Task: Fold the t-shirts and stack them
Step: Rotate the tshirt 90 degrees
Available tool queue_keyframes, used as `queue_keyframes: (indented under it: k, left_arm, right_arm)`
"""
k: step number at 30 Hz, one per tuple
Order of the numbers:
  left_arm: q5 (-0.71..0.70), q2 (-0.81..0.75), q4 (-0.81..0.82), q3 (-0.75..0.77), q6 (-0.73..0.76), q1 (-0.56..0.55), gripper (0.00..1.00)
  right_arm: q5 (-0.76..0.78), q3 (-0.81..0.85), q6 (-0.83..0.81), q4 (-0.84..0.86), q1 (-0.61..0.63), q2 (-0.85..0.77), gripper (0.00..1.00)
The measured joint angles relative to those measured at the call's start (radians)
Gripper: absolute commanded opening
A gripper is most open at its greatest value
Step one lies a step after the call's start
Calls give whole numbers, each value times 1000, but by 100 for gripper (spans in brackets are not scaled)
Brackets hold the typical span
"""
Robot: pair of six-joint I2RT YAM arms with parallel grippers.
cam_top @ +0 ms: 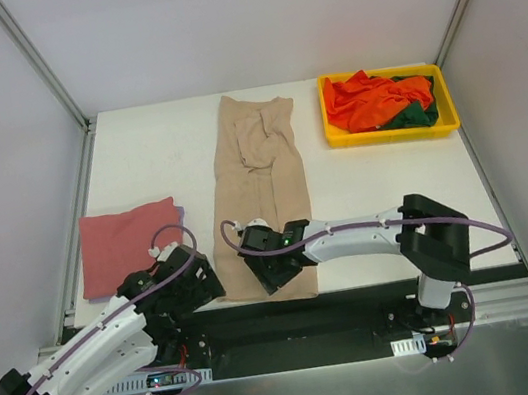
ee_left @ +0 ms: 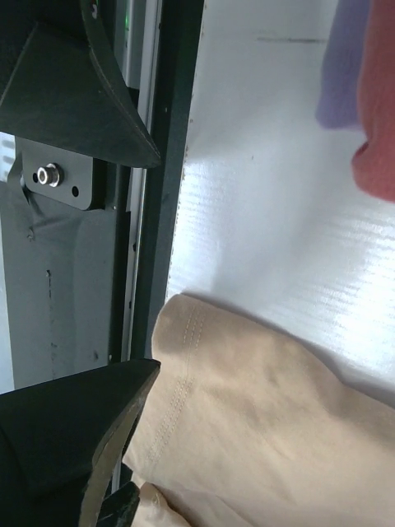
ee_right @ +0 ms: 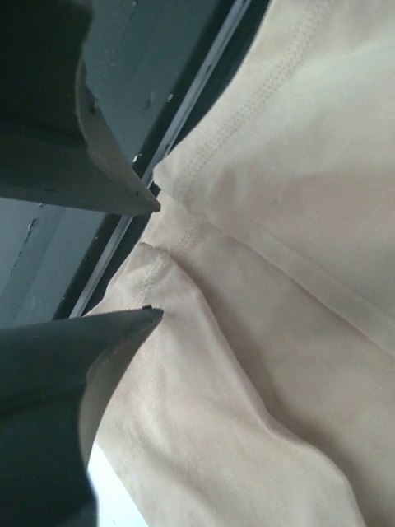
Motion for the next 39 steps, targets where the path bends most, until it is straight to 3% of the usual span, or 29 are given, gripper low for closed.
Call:
queue_keyframes:
  k: [7,11,12,20,27,39]
  left_arm:
    - [-26,-21,-35,1,0,0,99]
    - [-37,-21,-42,6,0,0,99]
    - [-40,-22,-43,8,0,0,99]
    - [-46,-32,-46,12,0,0,99]
    - [-44,-29,-39,12,0,0,98]
    - [-35,93,60,2,6,0,60]
  right_arm:
    - [46,26,35,-32,0,54,34]
    - [54,26,49,-40,1,72,4]
    - [56,26,53,-42,1,74,2]
    - [70,26,69,-56,11,55,1]
    - [71,23,56,-91,35,-76,1]
    - [71,49,24,-137,44,-93,1]
